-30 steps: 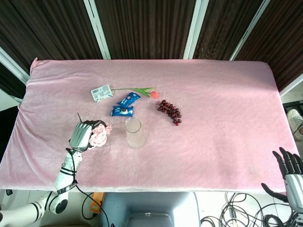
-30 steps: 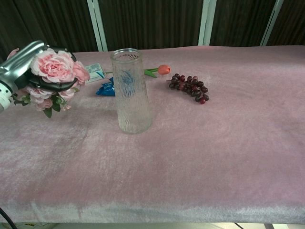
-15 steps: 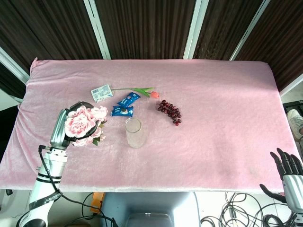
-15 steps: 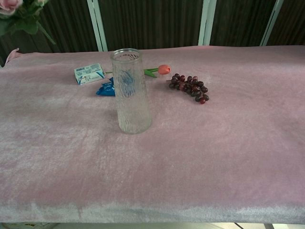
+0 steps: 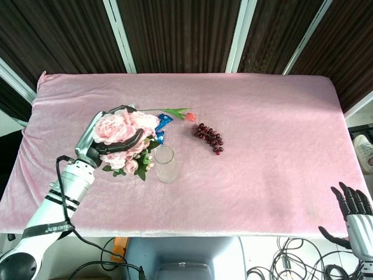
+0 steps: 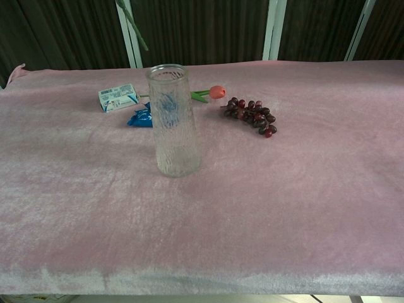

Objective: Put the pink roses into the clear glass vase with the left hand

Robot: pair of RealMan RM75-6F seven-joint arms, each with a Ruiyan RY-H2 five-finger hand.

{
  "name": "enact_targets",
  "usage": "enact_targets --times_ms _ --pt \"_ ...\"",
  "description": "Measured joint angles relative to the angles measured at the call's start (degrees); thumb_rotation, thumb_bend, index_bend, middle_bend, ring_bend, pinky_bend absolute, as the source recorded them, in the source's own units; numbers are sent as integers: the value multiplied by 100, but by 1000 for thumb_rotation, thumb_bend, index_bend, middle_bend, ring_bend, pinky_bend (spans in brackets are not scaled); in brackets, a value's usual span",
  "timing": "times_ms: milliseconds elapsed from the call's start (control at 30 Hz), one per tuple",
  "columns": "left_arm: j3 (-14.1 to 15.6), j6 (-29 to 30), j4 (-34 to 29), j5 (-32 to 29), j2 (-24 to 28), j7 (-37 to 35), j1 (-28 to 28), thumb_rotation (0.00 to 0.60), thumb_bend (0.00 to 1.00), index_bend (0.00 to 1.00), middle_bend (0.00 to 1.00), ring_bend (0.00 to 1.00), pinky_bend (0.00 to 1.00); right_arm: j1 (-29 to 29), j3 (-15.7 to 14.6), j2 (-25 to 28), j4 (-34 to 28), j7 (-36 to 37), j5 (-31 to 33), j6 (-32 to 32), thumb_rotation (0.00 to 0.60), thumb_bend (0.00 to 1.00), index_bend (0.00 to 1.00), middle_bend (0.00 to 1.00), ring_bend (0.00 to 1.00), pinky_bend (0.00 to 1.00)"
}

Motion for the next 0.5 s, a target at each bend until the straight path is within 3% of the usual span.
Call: enact_targets --times_ms 233,500 --pt "36 120 -15 -782 126 32 -698 600 601 757 814 701 764 -35 -9 41 28 96 -21 67 600 300 0 0 0 0" --pt "415 814 -18 -1133 -246 288 -1278 600 601 757 816 701 764 -88 -54 78 54 207 -164 210 600 300 0 0 0 0"
